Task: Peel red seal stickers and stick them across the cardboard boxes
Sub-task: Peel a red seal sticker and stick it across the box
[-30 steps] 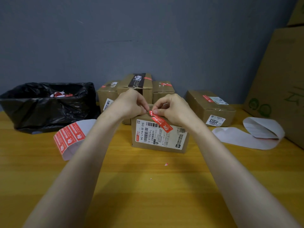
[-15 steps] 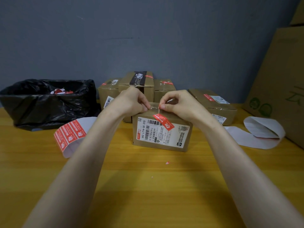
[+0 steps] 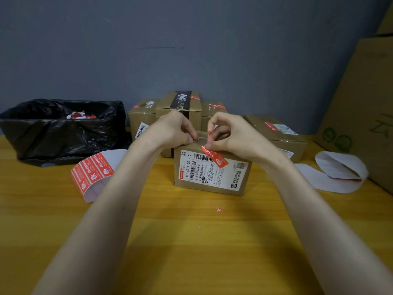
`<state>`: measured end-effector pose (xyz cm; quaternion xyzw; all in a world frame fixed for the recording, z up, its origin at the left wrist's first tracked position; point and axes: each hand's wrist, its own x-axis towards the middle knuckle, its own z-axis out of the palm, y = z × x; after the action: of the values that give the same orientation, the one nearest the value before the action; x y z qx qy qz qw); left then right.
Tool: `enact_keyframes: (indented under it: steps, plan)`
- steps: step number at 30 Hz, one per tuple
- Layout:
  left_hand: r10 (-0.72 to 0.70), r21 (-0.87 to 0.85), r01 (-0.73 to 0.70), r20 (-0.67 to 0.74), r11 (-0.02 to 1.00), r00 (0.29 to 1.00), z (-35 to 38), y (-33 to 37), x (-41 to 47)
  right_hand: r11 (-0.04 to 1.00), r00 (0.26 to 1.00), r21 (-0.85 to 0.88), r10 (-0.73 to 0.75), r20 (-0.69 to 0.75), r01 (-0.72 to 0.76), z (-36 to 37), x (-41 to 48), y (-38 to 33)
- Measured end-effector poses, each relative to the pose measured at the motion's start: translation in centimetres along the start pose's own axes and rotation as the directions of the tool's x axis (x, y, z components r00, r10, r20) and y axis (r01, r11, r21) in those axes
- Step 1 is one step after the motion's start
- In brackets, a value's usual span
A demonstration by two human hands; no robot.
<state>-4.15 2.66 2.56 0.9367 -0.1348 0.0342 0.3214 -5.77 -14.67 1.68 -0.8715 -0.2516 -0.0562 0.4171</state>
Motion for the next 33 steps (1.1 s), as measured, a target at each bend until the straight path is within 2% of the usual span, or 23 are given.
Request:
enact_keyframes:
  steps: [10,17,24,33]
  plan:
    - [0.039,-0.007,-0.039,0.092,0.999,0.995,-0.4,0.2,-0.5,0.988,0.998,0.153,-0.004,0.058,-0.005,-0.7,-0.7,-0.6]
    - [0.121,0.126,-0.145,0.181,0.981,0.976,-0.3,0.4,-0.9,0.985,1.000,0.170,0.022,0.011,-0.023,-1.5,-0.7,-0.1]
    - [0.114,0.002,-0.117,0.208,0.993,0.972,0.0,-0.1,-0.7,0.963,0.999,0.271,-0.002,-0.033,0.011,-1.7,-0.5,0.6]
    - [0.103,0.002,-0.105,0.213,0.994,0.972,0.2,-0.3,-0.4,0.932,1.000,0.362,-0.027,-0.016,0.031,-2.0,-0.3,1.3]
